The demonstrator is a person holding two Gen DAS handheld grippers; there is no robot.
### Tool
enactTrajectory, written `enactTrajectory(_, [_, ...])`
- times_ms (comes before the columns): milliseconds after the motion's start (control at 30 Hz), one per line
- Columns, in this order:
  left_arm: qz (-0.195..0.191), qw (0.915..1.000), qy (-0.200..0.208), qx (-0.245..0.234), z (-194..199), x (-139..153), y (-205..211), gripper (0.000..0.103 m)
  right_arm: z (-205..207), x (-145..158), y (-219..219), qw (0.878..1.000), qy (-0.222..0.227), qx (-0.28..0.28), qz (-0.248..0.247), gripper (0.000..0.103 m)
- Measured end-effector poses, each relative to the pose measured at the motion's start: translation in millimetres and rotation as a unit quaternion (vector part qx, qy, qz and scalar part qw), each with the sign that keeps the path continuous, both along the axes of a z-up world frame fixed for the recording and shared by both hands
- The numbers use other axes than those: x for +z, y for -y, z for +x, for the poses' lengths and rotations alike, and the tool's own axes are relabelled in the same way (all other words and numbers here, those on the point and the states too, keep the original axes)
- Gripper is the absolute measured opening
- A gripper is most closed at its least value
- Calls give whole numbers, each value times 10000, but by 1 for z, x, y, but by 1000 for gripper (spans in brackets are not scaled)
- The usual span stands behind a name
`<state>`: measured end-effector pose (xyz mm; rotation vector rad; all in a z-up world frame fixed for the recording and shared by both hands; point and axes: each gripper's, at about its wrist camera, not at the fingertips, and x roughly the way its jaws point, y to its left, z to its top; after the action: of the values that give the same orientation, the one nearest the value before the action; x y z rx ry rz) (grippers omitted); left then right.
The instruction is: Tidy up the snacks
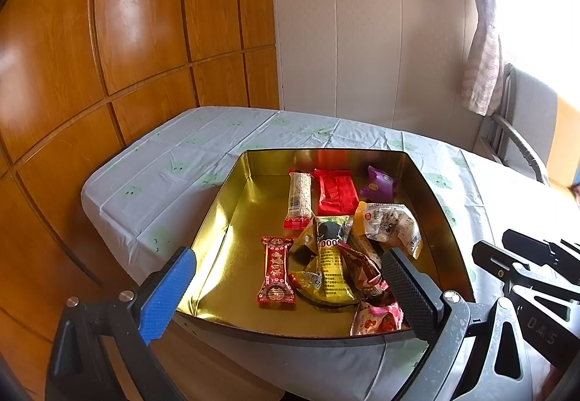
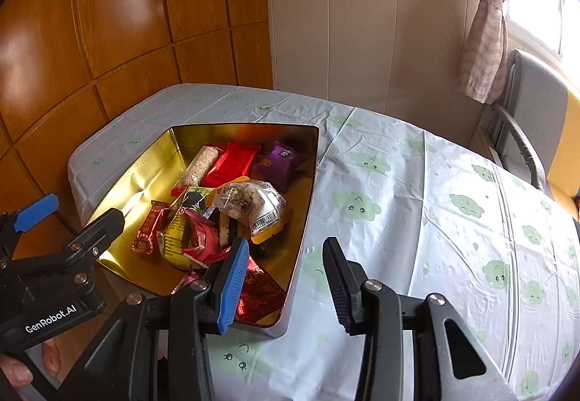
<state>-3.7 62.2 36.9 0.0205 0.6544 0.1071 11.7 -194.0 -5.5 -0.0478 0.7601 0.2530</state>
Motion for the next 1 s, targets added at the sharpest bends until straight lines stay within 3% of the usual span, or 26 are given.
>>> enactTrajectory(1000, [2,10000,-38,25,1,-3,-2,103,-1,-1,-1,10000,25,7,-33,43])
